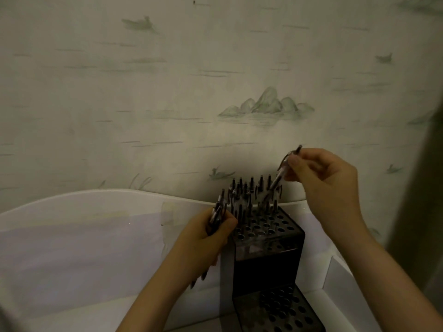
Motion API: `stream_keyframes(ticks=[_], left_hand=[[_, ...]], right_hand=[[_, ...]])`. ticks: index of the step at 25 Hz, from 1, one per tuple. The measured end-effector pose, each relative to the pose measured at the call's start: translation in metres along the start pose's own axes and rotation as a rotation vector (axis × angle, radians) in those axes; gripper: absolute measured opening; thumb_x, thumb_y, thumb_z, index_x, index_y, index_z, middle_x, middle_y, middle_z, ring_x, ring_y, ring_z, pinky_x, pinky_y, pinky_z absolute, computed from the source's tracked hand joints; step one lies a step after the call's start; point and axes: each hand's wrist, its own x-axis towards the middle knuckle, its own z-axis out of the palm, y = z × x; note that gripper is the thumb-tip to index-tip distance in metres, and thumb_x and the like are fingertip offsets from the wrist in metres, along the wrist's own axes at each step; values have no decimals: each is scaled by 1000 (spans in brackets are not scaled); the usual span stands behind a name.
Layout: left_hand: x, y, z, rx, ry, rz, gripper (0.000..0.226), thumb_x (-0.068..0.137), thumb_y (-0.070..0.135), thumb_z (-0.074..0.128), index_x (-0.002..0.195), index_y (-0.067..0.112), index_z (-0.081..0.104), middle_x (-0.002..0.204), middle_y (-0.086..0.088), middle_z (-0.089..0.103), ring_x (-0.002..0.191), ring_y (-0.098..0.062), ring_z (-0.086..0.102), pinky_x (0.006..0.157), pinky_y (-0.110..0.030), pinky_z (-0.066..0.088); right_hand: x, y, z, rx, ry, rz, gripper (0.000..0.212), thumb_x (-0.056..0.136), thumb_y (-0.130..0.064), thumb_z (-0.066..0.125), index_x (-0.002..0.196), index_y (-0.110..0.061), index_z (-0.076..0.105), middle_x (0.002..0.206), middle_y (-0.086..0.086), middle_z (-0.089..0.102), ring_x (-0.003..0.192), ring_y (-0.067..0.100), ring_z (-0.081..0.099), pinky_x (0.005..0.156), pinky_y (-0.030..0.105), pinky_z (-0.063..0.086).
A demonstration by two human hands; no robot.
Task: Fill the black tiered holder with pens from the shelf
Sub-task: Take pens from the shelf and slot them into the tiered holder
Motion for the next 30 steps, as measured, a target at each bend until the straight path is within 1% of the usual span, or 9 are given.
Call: stream_keyframes(ticks=[4,8,11,14,19,24,26,28,30], left_hand=[[2,1,0,27,37,23,19,94,26,56,89,7,58,52,9,41,47,-7,40,51,-25,37],[-1,-1,-2,24,49,23,11,96,22,52,91,12,54,63,-2,41,55,-14,40,55,-33,36],[-3,-2,-4,5,43,-4,10,98,23,49,94,15,53,67,-6,43,54,-15,41,52,-32,37],[-4,-1,-4,-1,19,-3,12,99,22,47,94,17,57,64,-3,48,52,-14,45,51,-30,39],[-4,5,0,-35,-3,4,16,99,18,47,104,20,63,61,4,53,53,-9,50,55,-24,44],[-6,9,3,-19,-3,34,17,99,17,48,107,19,63,60,4,54,54,-8,53,57,-24,48],[-7,9,3,-25,-4,29,17,99,17,48,106,19,63,59,7,54,54,-6,53,57,-24,49],[-7,7,3,-30,-1,25,17,99,17,48,105,18,64,57,9,54,55,-5,53,58,-24,48],[-8,6,3,-27,-7,16,16,99,19,48,105,19,63,56,10,54,54,-5,53,57,-24,48]], right_hand=[[-5,13,12,-220,-76,-82,7,89,-16,69,94,-12,71,78,-1,73,73,16,71,72,31,60],[-9,28,18,-309,-116,-121,6,88,-19,70,94,-18,70,77,-10,72,71,7,70,70,28,59],[-13,38,19,-377,-172,-97,7,87,-22,71,93,-20,71,77,-12,72,70,4,69,70,28,59],[-16,42,19,-437,-218,-68,4,86,-25,73,89,-23,72,73,-14,71,67,1,68,68,27,59],[-8,35,16,-445,-260,-40,2,82,-26,76,85,-24,75,68,-13,72,62,1,69,67,28,60],[-2,36,19,-573,-391,-11,7,85,-20,73,89,-18,78,64,-20,67,63,-2,68,74,28,60],[-5,39,18,-552,-368,-1,7,85,-19,73,90,-17,78,65,-21,67,64,-1,68,74,29,61],[-7,39,17,-520,-352,2,8,86,-20,72,91,-18,78,69,-16,70,65,0,69,74,31,61],[-11,38,16,-560,-337,-37,14,85,-23,73,97,-17,77,75,-15,71,64,-5,66,75,25,60]])
